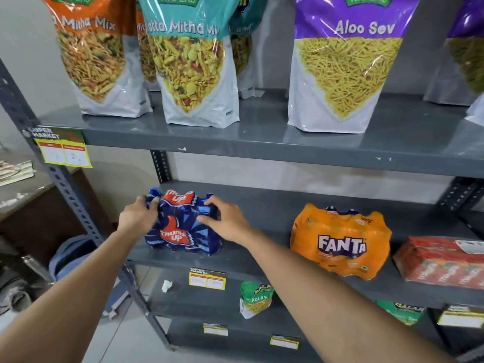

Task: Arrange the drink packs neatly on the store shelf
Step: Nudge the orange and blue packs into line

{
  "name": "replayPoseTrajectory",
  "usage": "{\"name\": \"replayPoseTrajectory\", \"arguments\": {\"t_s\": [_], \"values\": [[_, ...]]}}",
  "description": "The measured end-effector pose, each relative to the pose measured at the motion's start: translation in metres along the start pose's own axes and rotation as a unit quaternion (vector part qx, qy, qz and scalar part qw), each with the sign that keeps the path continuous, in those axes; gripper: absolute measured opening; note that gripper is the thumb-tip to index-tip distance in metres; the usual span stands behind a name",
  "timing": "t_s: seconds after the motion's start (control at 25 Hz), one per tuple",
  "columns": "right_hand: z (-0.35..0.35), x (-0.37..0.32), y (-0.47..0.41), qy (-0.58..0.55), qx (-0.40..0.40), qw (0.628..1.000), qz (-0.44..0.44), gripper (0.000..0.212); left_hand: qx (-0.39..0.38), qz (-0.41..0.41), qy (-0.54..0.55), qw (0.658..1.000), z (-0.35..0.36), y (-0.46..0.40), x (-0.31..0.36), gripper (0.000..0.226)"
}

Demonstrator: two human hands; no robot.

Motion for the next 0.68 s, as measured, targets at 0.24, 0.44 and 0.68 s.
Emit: {"name": "replayPoseTrajectory", "arguments": {"t_s": [0.24,0.44,0.68], "values": [[-0.043,0.027,0.026,0.014,0.049,0.999,-0.010,0.028,-0.023,0.075,0.009,0.997,0.015,0.022,0.041,0.045],[-0.064,0.037,0.043,0.014,0.059,0.998,0.003,0.027,-0.050,0.086,0.030,0.995,0.023,0.034,0.061,0.045],[-0.077,0.043,0.055,0.003,0.049,0.998,0.026,0.031,-0.043,0.097,0.019,0.994,0.026,0.049,0.074,0.047]]}}
Point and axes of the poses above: each hand's wrist, its own y-axis away from the middle knuckle, its own z-axis out of the palm, x = y × z, the point moved 4 cm from there along -y, towards the middle knuckle, and after that the axes turned 10 degrees about -y, right-handed, at the moved point
